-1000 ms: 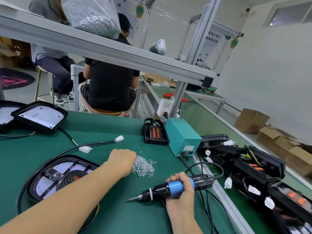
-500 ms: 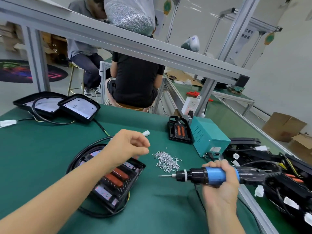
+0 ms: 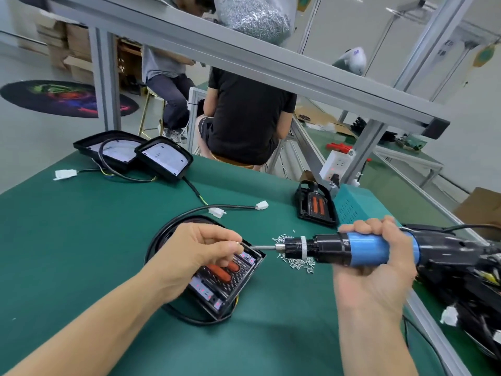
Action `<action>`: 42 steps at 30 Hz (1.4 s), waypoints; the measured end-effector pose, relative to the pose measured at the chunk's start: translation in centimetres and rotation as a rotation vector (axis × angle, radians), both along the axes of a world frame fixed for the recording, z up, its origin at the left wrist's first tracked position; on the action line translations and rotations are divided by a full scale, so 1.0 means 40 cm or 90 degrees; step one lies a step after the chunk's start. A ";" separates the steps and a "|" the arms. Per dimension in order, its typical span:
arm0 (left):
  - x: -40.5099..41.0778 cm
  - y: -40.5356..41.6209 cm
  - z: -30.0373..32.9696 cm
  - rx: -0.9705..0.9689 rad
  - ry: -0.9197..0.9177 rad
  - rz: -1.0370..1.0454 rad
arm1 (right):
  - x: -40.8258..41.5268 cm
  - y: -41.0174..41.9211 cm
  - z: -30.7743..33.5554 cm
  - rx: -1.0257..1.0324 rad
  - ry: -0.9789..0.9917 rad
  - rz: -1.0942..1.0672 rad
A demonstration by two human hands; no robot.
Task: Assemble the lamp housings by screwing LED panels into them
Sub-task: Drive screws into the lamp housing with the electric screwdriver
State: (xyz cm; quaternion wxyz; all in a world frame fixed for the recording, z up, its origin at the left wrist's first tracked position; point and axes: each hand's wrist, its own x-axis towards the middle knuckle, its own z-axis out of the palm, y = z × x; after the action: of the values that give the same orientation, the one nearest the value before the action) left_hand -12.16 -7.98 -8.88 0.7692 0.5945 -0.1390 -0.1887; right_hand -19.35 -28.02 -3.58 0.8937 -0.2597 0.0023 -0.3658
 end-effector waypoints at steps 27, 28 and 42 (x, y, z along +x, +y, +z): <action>-0.039 0.084 -0.021 -0.065 0.026 0.019 | 0.026 0.116 0.019 -0.058 0.010 0.060; -0.039 0.085 -0.022 -0.063 0.025 0.019 | 0.027 0.118 0.019 -0.060 0.012 0.061; -0.052 0.098 -0.097 0.550 -0.532 0.124 | -0.001 0.123 -0.062 -0.232 0.103 0.024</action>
State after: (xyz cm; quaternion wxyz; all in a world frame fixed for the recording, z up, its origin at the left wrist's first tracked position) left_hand -14.22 -4.04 -12.76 0.3522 0.8866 -0.2851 0.0925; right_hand -19.41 -23.11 -6.07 0.8355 -0.4456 0.0033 -0.3215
